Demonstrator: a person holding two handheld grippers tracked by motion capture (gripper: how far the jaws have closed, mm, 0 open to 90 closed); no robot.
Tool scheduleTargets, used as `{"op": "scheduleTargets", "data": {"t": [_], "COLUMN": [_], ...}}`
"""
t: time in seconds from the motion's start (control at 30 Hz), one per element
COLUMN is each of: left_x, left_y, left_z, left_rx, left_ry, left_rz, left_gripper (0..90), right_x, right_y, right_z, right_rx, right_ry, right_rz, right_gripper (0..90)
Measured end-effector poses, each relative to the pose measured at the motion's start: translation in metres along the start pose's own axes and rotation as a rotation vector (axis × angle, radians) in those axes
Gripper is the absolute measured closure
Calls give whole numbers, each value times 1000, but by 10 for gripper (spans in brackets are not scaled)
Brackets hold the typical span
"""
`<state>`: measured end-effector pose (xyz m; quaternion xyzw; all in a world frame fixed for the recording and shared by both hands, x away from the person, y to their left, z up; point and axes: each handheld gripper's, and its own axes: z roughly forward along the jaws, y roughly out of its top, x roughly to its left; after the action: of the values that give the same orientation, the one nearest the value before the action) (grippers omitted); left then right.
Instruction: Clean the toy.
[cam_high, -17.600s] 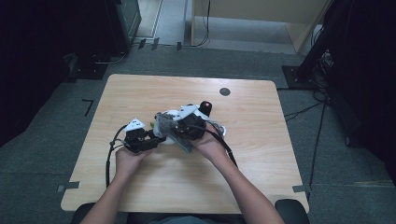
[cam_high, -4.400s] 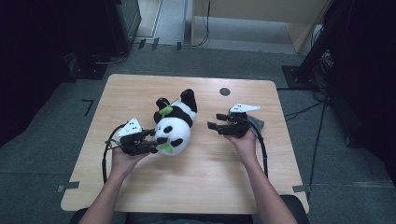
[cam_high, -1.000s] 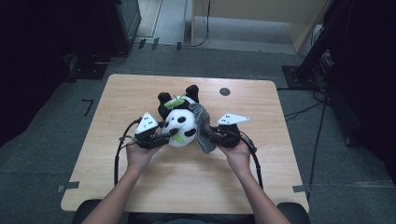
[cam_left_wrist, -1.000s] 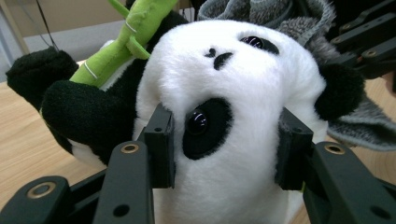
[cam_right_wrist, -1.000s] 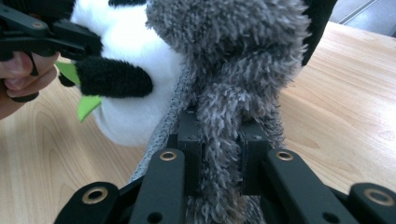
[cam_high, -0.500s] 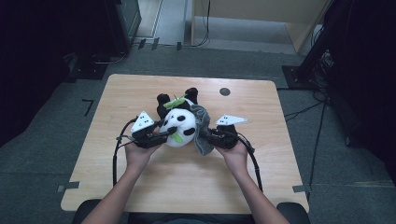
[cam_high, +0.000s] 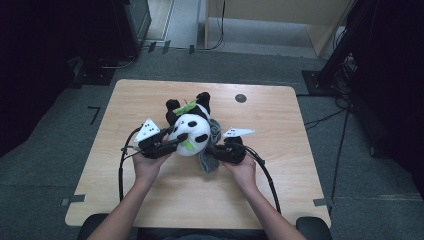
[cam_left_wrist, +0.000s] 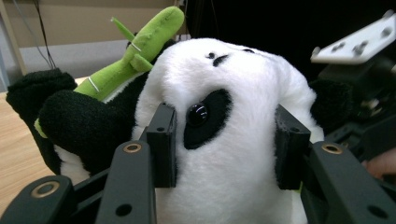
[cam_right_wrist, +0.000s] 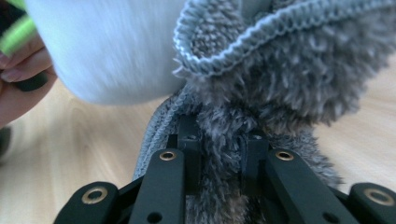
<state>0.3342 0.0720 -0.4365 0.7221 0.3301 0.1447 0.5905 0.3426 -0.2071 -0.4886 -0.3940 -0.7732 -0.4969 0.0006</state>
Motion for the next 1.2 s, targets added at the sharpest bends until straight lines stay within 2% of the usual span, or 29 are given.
{"op": "scheduleTargets", "data": {"t": [0.1,0.33,0.57,0.63,0.73,0.9,1.0,1.07,1.13,1.2], "left_x": [-2,-6,-6,-3,3,11,10,8,4,1], "left_y": [1,-2,-2,-1,1,5,4,4,3,1], "left_z": [0,2,2,0,-6,-15,-15,-12,-7,-2], "left_rx": [-11,-37,-36,-43,-66,-78,-52,-25,11,40], "left_ry": [-4,-19,-4,-1,6,21,44,64,93,102], "left_rz": [5,-16,-15,-24,-39,-48,-18,11,53,73], "left_gripper": [526,525,525,526,528,529,528,528,528,527], "right_x": [4,17,26,26,20,-5,-14,-17,-12,-2], "right_y": [-3,-9,-10,-10,-8,-2,5,10,17,24], "right_z": [8,23,30,30,24,-3,-23,-37,-50,-60], "right_rx": [15,36,63,72,81,37,-18,-71,-125,-168], "right_ry": [31,135,177,165,125,-1,-73,-104,-114,-118], "right_rz": [10,54,31,5,1,27,22,12,-15,-63], "right_gripper": [762,762,762,762,765,768,769,769,770,770]}}
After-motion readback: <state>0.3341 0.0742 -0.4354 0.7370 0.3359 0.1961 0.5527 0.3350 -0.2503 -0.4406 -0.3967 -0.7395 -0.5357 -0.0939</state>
